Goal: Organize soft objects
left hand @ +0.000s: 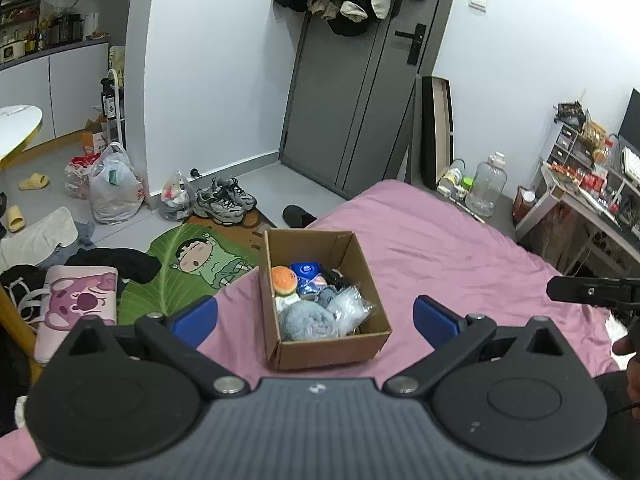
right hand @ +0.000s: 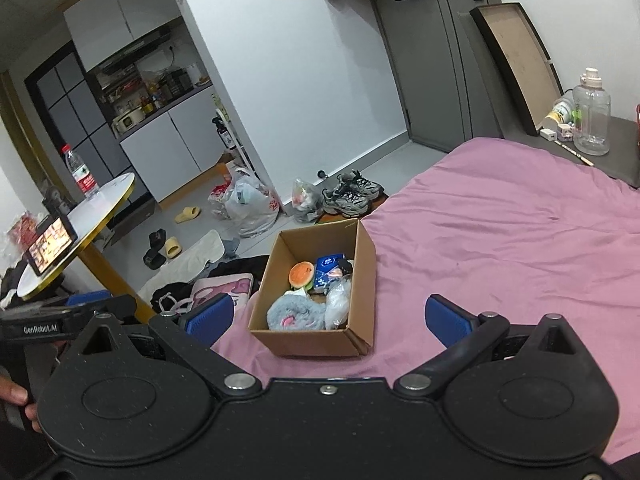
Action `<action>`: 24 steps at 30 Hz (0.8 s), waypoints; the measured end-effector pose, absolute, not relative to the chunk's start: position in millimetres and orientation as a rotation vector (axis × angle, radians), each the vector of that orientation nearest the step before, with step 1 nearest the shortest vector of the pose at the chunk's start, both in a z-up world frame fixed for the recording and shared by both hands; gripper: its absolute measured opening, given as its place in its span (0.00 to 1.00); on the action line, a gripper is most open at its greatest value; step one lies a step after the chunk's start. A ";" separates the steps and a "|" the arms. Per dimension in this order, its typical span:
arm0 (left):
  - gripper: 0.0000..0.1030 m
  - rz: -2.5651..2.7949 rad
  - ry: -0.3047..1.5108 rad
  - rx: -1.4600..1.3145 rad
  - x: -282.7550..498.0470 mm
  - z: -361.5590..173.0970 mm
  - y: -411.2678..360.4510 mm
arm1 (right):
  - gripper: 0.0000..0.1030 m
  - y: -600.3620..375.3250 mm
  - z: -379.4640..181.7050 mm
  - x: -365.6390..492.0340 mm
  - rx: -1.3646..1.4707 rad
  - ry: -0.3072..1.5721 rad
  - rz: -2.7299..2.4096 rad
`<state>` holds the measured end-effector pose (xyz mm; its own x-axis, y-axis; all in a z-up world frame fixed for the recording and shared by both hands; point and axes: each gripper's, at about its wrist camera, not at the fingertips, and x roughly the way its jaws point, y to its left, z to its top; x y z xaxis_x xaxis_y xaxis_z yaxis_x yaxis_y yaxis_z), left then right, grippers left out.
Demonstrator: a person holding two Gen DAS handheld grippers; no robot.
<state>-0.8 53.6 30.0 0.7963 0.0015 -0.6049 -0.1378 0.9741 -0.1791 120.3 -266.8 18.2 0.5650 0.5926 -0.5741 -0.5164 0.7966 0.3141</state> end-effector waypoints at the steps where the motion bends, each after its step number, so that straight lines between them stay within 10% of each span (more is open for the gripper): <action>1: 1.00 0.067 0.649 -0.217 -3.5 31.8 52.4 | 1.00 -267.0 19.8 117.2 0.108 0.717 0.660; 24: 1.00 0.050 0.693 -0.223 -43.4 48.7 20.2 | 1.00 -252.9 44.6 59.2 -0.036 0.729 0.780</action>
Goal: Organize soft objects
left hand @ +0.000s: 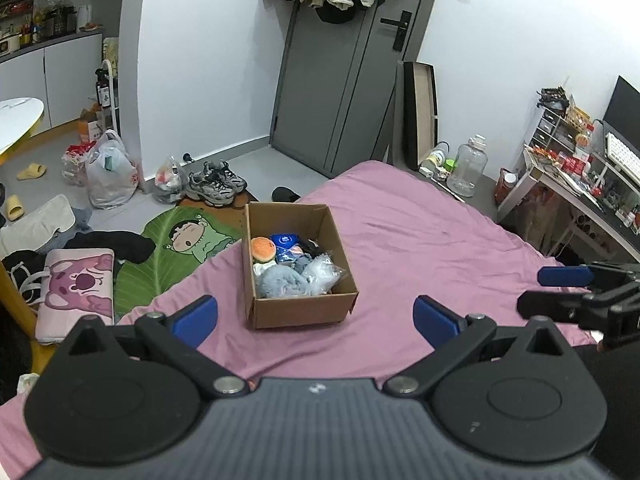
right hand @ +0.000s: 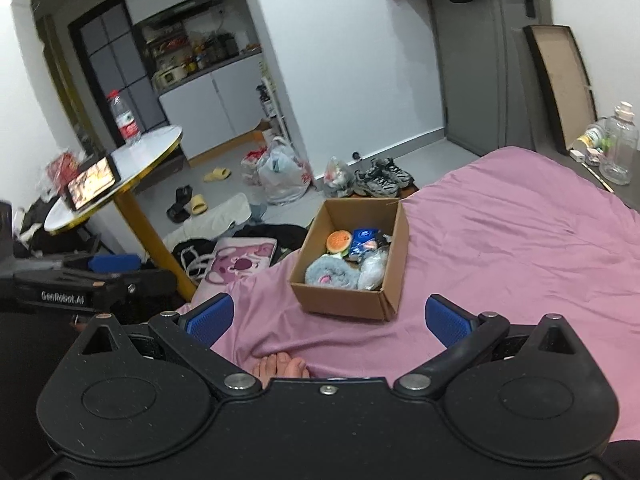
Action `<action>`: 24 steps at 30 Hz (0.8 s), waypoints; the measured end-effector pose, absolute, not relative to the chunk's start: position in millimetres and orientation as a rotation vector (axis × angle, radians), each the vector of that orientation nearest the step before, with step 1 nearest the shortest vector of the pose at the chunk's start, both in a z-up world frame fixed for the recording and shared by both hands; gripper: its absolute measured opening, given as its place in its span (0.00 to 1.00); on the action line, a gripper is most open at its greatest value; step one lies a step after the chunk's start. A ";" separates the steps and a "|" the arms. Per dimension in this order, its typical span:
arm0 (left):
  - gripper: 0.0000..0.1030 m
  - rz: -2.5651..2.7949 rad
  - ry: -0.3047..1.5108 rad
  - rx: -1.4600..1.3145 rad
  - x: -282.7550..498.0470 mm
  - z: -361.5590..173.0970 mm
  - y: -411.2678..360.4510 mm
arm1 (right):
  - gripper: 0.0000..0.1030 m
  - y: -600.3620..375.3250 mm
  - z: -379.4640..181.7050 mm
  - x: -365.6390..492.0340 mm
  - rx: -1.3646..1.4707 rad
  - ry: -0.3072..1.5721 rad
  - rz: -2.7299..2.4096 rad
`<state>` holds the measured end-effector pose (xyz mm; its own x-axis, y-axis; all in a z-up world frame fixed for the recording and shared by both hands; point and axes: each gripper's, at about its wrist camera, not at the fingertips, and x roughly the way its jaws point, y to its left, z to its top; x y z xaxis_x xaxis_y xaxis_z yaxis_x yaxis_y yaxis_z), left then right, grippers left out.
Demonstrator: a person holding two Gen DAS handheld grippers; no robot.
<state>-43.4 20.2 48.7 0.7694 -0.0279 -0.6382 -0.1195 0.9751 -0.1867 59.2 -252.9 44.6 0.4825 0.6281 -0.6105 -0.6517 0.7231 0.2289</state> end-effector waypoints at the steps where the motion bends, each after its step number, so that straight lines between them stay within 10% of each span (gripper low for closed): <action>1: 1.00 0.045 0.697 -0.214 -43.3 48.4 17.8 | 1.00 -250.5 44.4 56.7 -0.041 0.732 0.787; 24: 1.00 0.038 0.719 -0.221 -40.0 46.0 14.2 | 1.00 -247.5 40.6 50.5 -0.011 0.764 0.695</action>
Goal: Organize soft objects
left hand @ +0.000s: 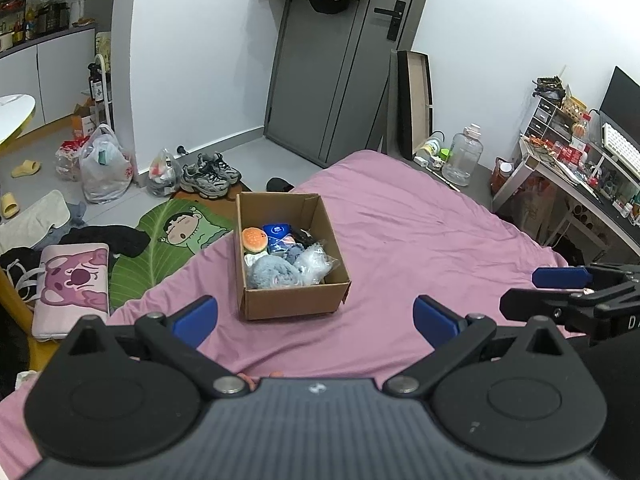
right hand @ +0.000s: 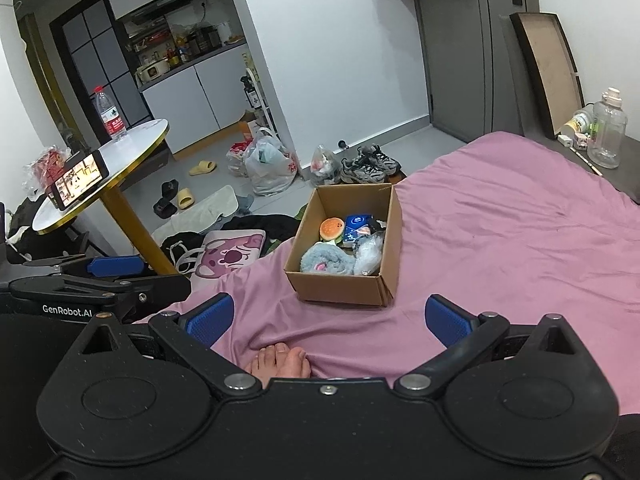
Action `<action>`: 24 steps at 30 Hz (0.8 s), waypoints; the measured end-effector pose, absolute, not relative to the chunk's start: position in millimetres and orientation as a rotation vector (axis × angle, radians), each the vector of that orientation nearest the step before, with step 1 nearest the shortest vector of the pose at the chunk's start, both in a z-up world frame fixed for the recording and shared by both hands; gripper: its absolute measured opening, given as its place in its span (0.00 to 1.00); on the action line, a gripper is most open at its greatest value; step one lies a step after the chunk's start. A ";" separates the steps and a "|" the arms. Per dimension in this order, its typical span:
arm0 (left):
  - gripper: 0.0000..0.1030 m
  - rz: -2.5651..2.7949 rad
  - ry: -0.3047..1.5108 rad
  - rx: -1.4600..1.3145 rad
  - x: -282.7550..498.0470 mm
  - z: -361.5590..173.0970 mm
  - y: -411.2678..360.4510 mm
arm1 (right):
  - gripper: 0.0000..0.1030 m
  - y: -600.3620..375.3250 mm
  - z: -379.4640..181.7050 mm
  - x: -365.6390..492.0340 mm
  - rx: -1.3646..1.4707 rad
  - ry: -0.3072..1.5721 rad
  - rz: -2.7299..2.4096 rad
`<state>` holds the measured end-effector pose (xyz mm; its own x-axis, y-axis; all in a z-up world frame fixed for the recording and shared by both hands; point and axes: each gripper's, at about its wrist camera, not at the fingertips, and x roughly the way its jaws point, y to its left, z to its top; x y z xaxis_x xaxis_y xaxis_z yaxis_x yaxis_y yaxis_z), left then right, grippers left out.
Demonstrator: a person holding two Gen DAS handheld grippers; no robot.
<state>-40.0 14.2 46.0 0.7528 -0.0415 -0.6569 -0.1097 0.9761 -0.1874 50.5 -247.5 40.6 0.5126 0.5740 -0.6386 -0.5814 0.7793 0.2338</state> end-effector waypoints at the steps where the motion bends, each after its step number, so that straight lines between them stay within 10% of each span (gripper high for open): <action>1: 1.00 0.038 0.720 -0.220 -38.7 45.9 13.7 | 1.00 -247.8 40.6 51.1 -0.009 0.764 0.692; 24: 1.00 0.040 0.719 -0.221 -35.2 44.9 7.5 | 1.00 -251.0 40.6 49.5 -0.028 0.723 0.674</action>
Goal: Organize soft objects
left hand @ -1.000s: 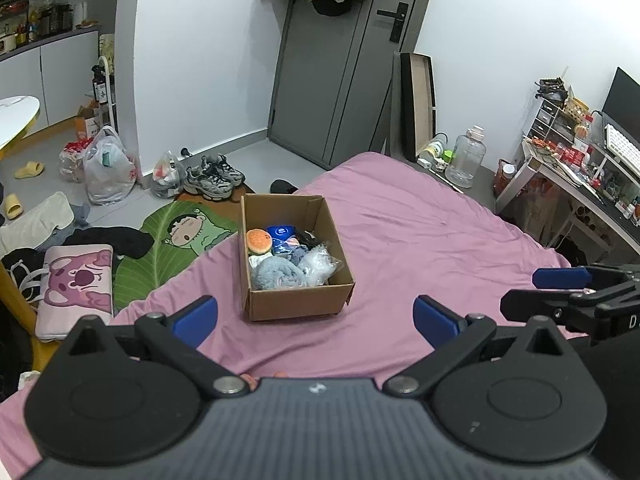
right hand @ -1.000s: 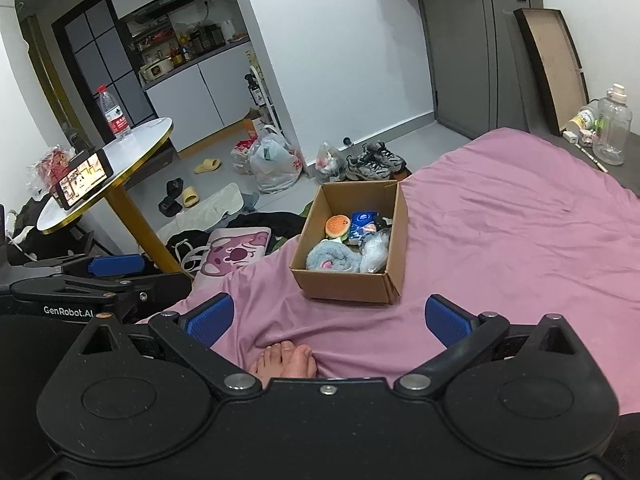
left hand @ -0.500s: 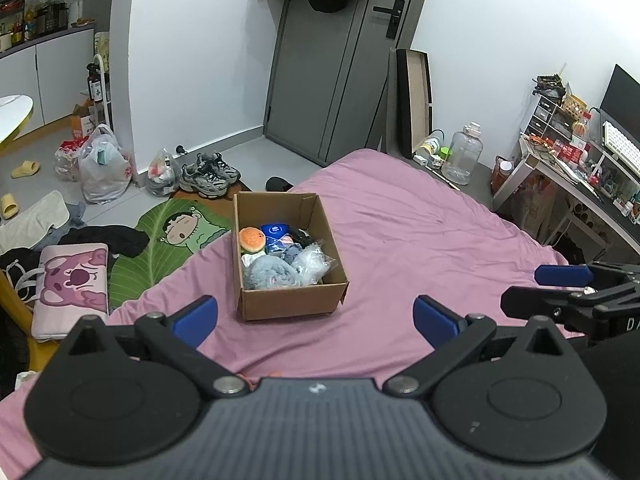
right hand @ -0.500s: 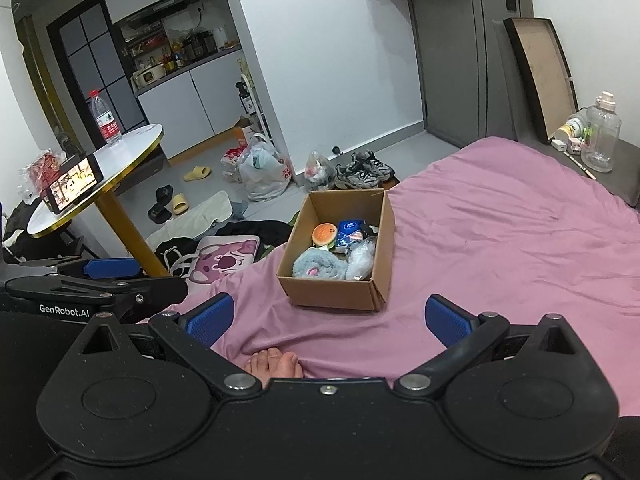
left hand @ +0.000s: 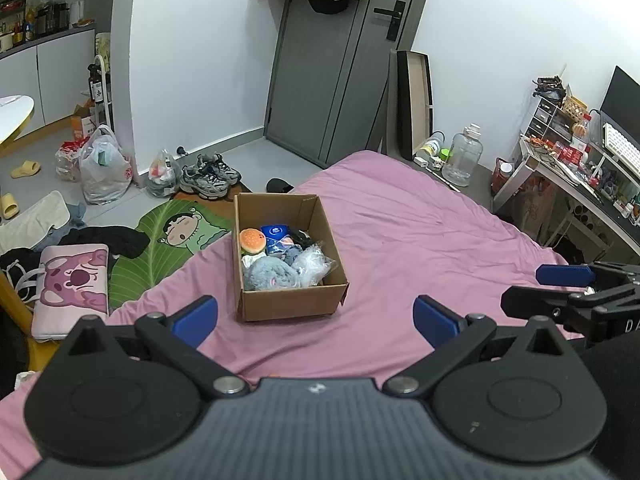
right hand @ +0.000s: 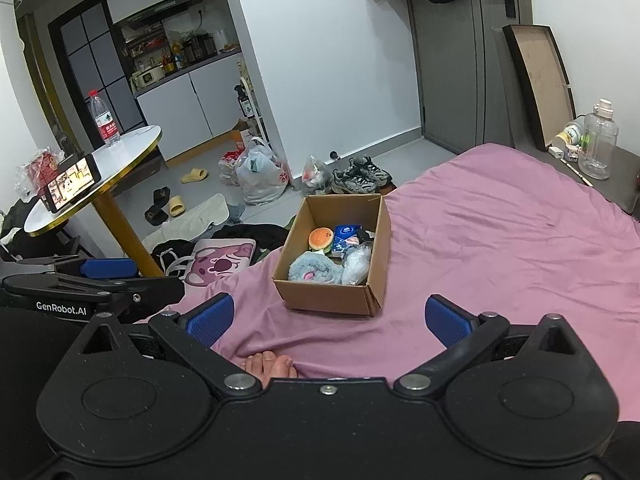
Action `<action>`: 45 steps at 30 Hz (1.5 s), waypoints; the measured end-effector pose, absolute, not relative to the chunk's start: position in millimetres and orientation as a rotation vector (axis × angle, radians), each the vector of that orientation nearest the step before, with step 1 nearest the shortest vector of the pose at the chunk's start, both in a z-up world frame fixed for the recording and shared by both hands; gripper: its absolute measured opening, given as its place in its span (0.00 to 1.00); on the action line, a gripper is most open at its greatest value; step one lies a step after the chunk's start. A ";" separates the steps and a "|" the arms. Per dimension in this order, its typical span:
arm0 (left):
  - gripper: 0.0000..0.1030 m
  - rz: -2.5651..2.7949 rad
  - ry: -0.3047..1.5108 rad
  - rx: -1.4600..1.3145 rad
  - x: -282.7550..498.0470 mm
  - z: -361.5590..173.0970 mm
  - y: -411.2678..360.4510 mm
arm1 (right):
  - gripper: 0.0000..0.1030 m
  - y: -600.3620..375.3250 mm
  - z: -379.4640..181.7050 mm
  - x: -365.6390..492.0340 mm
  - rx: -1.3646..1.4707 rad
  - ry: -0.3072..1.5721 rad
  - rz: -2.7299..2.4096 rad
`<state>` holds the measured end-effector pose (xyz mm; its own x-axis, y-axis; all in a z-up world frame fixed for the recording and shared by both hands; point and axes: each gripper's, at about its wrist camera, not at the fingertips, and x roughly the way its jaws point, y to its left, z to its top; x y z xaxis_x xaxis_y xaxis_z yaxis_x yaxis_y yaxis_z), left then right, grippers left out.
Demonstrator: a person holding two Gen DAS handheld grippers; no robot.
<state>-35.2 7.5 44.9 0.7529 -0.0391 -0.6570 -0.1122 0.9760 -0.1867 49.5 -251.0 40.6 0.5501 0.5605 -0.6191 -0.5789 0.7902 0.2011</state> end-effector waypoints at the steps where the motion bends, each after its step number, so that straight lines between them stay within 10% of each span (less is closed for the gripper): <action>1: 1.00 0.040 0.719 -0.221 -35.3 45.0 7.6 | 1.00 -251.0 40.6 49.4 -0.028 0.722 0.674; 45: 1.00 0.075 0.743 -0.184 -32.5 44.4 1.1 | 1.00 -253.5 33.0 53.8 0.012 0.737 0.687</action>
